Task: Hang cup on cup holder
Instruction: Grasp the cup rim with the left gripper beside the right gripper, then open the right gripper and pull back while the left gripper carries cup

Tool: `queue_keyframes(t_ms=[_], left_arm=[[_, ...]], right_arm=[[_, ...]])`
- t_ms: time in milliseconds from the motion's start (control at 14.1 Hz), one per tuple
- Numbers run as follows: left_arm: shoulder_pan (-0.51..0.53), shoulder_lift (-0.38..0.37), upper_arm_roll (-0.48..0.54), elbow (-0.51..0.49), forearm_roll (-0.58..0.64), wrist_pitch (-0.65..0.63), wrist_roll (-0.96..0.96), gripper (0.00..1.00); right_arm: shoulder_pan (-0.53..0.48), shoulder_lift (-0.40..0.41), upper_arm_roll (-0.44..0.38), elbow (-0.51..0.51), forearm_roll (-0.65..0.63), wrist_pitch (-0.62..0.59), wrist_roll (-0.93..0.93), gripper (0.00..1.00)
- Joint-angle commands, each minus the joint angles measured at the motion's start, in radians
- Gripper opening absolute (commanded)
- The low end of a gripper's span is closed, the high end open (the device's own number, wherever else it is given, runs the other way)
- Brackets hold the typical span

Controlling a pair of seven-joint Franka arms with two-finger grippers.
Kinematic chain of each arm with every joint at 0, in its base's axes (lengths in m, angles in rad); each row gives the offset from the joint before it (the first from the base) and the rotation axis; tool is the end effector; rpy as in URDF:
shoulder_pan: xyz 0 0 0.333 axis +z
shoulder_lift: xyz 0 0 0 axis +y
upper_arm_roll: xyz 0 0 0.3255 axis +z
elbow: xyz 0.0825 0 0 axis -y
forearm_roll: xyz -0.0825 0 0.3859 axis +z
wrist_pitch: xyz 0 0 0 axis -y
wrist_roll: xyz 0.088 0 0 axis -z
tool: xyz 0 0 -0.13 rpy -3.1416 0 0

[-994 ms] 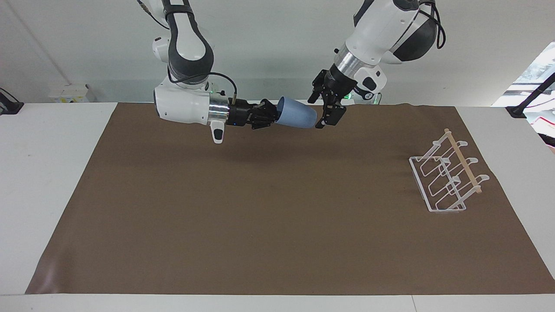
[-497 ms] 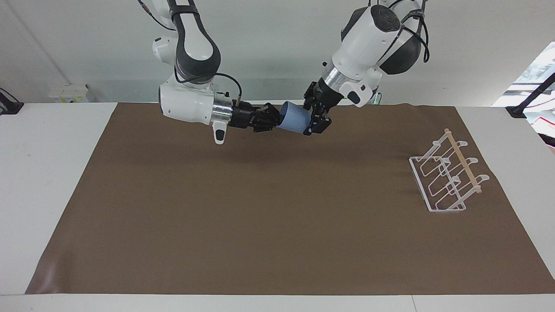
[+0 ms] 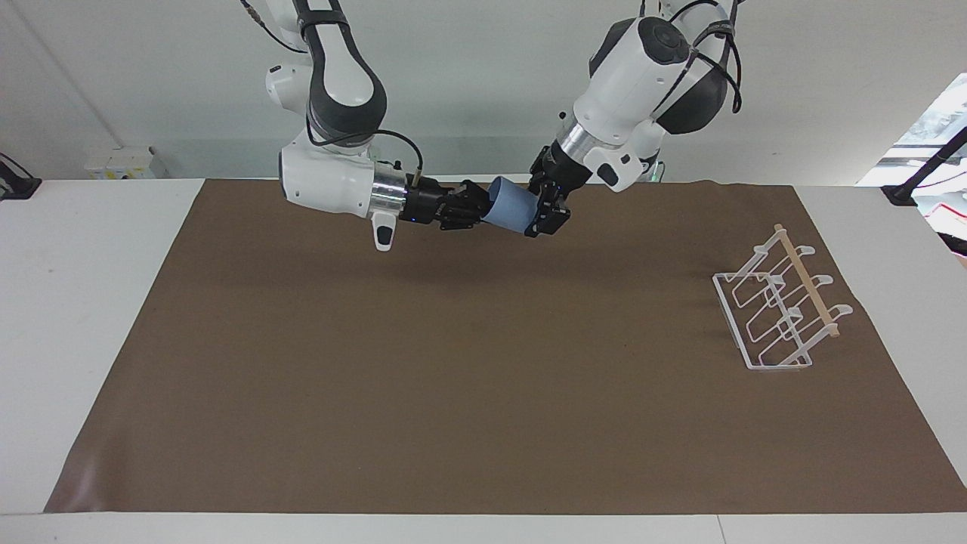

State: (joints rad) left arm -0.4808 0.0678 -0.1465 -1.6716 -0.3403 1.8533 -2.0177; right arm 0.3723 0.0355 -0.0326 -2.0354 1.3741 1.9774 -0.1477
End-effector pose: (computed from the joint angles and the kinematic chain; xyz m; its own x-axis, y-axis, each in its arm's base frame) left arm 0.4689 -0.3783 0.5560 0.0857 0.9338 -0.3474 0.9919 -0.1126 -0.0581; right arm 0.5195 0.2717 0.4647 0.9698 -0.0339 -0.2415 -0.2378 -0.3507 -0.9058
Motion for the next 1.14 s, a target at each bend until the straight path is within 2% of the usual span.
queue_keyframes(t_ms=[0, 142, 284, 497, 639, 710, 923, 994, 1065], left_arm=[[0.04, 0.003, 0.015, 0.045, 0.061, -0.112, 0.02, 0.0], [0.08, 0.003, 0.013, 0.047, 0.179, -0.172, 0.02, 0.0], [0.096, 0.0, 0.015, 0.039, 0.349, -0.227, 0.037, 0.0], [0.093, -0.005, 0.013, 0.014, 0.686, -0.374, 0.066, 0.0], [0.074, 0.015, 0.012, -0.06, 0.971, -0.425, 0.066, 0.0], [0.073, 0.051, 0.013, -0.068, 1.104, -0.478, 0.065, 0.0], [0.082, 0.168, 0.013, -0.068, 1.476, -0.503, 0.062, 0.0], [0.088, 0.19, 0.015, -0.069, 1.573, -0.517, 0.059, 0.0], [0.102, 0.246, 0.015, -0.069, 1.662, -0.531, 0.048, 0.0]], right_arm=[[-0.006, -0.02, 0.003, 0.003, 0.016, 0.021, 0.03, 1.0], [-0.064, -0.022, -0.003, 0.007, -0.003, 0.02, 0.027, 1.0], [-0.099, -0.045, -0.006, 0.012, -0.112, 0.021, 0.028, 1.0], [-0.168, -0.075, -0.006, 0.04, -0.488, 0.021, 0.027, 1.0], [-0.22, -0.075, -0.004, 0.041, -0.742, 0.021, 0.024, 1.0], [-0.251, -0.074, -0.004, 0.041, -0.832, 0.02, 0.022, 1.0], [-0.322, -0.098, -0.006, 0.069, -1.014, 0.017, 0.027, 1.0], [-0.341, -0.104, -0.006, 0.107, -1.131, -0.007, 0.03, 1.0], [-0.357, -0.114, -0.006, 0.15, -1.211, -0.09, 0.039, 1.0]])
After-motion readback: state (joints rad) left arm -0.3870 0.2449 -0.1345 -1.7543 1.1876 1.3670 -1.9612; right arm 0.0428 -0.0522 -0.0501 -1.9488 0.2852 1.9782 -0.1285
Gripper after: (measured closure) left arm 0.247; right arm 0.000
